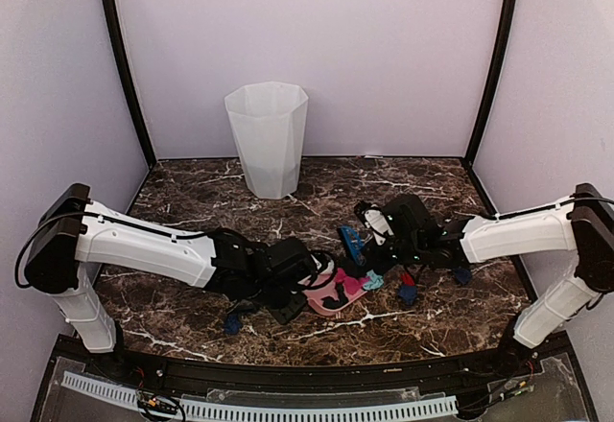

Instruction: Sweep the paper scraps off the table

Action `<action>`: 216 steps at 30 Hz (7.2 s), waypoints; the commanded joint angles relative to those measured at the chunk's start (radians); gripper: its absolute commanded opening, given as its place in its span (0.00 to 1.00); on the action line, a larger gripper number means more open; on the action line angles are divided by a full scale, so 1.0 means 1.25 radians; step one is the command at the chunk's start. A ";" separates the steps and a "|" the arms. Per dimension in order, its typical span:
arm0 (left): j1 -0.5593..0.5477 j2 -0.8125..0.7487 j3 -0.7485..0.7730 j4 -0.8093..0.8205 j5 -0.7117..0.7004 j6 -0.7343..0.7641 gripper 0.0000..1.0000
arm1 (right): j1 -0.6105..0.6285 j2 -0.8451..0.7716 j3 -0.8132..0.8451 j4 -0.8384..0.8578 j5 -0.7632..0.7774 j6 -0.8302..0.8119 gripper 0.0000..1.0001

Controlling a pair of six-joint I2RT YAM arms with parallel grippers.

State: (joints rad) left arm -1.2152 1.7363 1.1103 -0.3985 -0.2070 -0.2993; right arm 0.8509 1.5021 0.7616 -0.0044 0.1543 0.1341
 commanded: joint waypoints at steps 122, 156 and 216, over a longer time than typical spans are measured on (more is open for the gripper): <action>0.134 -0.024 0.305 0.037 -0.020 0.072 0.00 | 0.006 -0.579 -0.167 -0.167 0.484 0.278 0.00; 0.514 0.148 0.803 -0.049 0.304 -0.001 0.00 | 0.003 -0.565 -0.166 -0.155 0.465 0.268 0.00; 0.702 0.085 0.455 0.765 0.632 -0.882 0.00 | 0.003 -0.552 -0.156 -0.147 0.439 0.261 0.00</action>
State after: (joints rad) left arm -0.3450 1.9335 1.6928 0.4435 0.5907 -1.3716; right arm 0.8604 0.8242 0.5598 -0.2169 0.6987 0.4614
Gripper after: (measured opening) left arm 0.231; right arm 0.066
